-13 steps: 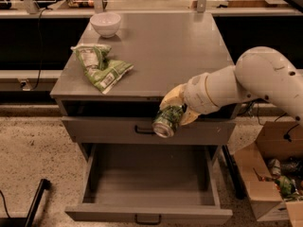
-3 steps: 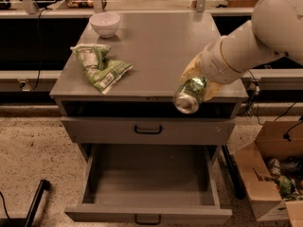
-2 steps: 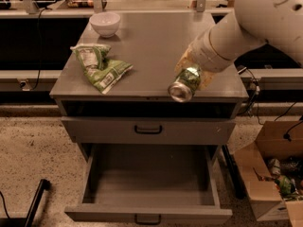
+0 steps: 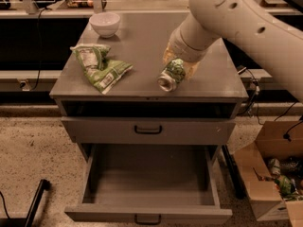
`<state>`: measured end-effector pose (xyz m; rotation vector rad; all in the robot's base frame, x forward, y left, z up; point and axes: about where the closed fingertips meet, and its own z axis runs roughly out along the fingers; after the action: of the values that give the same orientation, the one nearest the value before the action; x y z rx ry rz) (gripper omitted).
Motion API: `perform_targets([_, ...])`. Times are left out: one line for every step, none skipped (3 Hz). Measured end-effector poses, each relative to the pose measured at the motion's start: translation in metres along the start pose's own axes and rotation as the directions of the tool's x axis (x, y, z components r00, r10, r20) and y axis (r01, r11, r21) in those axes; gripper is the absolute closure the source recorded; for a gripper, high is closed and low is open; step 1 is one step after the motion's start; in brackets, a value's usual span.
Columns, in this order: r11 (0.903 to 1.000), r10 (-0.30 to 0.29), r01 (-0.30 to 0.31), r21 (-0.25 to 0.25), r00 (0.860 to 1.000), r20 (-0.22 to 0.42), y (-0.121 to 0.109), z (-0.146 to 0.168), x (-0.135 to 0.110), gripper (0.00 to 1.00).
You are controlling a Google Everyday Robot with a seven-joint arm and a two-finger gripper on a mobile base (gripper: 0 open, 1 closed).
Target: Pick green can from middle drawer and place on counter
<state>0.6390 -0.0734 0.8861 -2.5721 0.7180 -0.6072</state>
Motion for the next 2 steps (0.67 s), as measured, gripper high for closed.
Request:
perform_targets([0.9984, 0.021, -0.021, -0.052, 1.0, -0.009, -0.003, 0.025, 0.011, 0.61])
perform_targets([0.9951, 0.032, -0.033, -0.093, 0.999, -0.009, 0.0, 0.04, 0.016, 0.38])
